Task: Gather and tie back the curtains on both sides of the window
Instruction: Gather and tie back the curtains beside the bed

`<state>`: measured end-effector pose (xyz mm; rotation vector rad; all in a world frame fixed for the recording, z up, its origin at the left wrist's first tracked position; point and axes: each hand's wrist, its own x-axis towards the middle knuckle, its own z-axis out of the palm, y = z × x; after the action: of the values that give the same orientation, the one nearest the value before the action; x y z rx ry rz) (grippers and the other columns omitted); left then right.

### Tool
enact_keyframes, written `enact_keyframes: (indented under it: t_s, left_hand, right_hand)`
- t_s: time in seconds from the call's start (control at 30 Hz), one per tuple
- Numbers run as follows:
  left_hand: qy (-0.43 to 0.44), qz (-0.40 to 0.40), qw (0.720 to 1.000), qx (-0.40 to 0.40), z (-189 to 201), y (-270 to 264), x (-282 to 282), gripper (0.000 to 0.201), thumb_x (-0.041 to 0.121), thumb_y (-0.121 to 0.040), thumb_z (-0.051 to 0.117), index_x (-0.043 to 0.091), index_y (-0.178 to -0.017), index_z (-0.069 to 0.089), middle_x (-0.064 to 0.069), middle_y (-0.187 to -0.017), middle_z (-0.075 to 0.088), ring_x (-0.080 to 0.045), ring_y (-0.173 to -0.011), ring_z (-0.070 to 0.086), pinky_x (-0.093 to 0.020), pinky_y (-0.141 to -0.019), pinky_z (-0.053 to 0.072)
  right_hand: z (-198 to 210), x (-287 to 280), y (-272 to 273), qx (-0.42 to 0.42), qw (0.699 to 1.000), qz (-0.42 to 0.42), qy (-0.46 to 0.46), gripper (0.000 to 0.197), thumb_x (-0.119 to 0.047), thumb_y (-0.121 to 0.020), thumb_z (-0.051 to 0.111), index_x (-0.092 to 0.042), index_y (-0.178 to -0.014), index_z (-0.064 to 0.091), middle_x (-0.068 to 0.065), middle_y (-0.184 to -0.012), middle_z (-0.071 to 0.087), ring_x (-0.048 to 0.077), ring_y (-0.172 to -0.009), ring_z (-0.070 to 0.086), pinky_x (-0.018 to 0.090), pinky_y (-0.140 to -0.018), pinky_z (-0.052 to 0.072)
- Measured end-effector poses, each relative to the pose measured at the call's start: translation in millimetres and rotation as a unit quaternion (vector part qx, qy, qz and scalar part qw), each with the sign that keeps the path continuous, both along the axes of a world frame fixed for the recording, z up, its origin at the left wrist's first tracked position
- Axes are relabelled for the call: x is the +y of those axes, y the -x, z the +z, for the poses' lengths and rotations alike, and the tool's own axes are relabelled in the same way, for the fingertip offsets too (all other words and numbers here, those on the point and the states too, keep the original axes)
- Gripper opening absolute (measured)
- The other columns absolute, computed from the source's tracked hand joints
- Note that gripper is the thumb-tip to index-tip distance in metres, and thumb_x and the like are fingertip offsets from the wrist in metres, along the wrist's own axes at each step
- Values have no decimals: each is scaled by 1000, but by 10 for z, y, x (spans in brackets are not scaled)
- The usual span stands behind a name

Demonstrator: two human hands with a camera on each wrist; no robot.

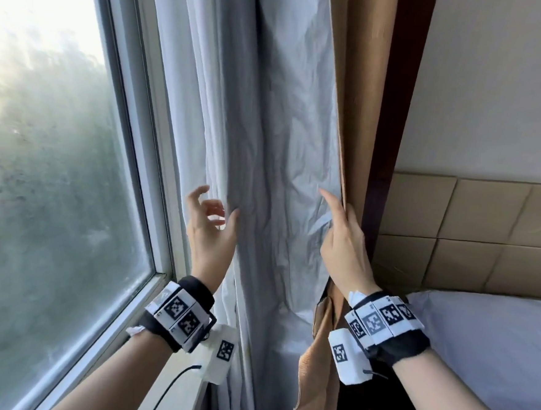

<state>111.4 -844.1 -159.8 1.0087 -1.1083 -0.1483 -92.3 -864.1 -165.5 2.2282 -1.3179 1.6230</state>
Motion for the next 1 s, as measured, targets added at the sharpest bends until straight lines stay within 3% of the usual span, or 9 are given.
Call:
enact_keyframes:
  t_s: [0.13, 0.27, 0.37, 0.43, 0.6, 0.7, 0.87, 0.93, 1.0]
  left_hand:
    - [12, 125, 985, -120, -111, 38, -7, 50, 18, -84, 67, 21, -128, 44, -3, -124, 41, -18, -120, 40, -27, -105, 26]
    - [23, 160, 981, -108, -125, -56, -54, 21, 18, -97, 48, 16, -115, 59, -1, -103, 56, -19, -96, 53, -29, -87, 38]
    - [23, 103, 991, -78, -119, -159, -62, 21, 7, -97, 47, 13, -108, 64, 2, -91, 61, -11, -80, 56, -30, -75, 47]
    - [4, 83, 991, -102, -114, -180, -55, 13, 15, -95, 57, 19, -104, 66, 6, -86, 60, -6, -72, 55, -24, -68, 46]
    - [-41, 13, 998, -46, -107, -180, -88, 18, 26, -98, 53, 15, -93, 66, -1, -91, 62, 2, -78, 56, -16, -72, 43]
    - [-47, -13, 998, -33, -82, -124, -44, 25, 20, -96, 56, 11, -74, 63, -1, -75, 58, 2, -67, 51, -10, -66, 38]
    - [-9, 20, 999, 29, -117, -57, 108, 15, 11, -91, 63, 1, -79, 62, -8, -77, 60, 3, -66, 54, -8, -65, 45]
    - [-26, 2, 999, 19, -154, -24, 129, 15, 15, -92, 61, 3, -84, 56, -8, -78, 59, 0, -68, 55, -13, -67, 47]
    - [-52, -52, 997, -16, -220, 30, 133, 17, 21, -89, 63, 9, -88, 51, -10, -81, 61, -19, -73, 59, -32, -64, 52]
  right_hand:
    - [2, 52, 33, 0, 1000, 3, -1, 72, 16, -84, 39, -23, -145, 37, 16, -126, 50, 34, -113, 54, 33, -100, 43]
    - [10, 101, 83, 3, 1000, 10, -9, 72, 17, -84, 39, -23, -144, 38, 16, -131, 48, 33, -119, 51, 21, -102, 33]
    - [13, 116, 125, 6, 1000, 16, -21, 72, 17, -85, 38, -24, -144, 37, 15, -132, 47, 33, -120, 50, 25, -102, 35]
    - [20, 117, 143, 11, 999, 16, -26, 71, 17, -85, 38, -24, -143, 37, 16, -131, 48, 34, -119, 51, 31, -101, 40]
    - [32, 154, 185, 13, 999, 9, -43, 68, 15, -86, 37, -25, -141, 37, 16, -130, 49, 36, -115, 53, 41, -96, 45]
    - [33, 192, 172, 11, 999, 3, -49, 68, 15, -86, 37, -25, -141, 37, 16, -130, 49, 36, -114, 53, 42, -95, 47]
    - [60, 273, 135, 19, 998, -10, -57, 66, 14, -85, 38, -21, -141, 38, 17, -130, 48, 38, -109, 54, 44, -91, 48]
    - [86, 290, 110, 17, 997, -14, -70, 65, 13, -87, 37, -22, -141, 37, 17, -129, 49, 38, -107, 54, 44, -90, 48]
    - [93, 309, 61, 16, 996, -15, -85, 65, 12, -88, 37, -24, -142, 36, 17, -128, 49, 37, -106, 55, 43, -90, 48]
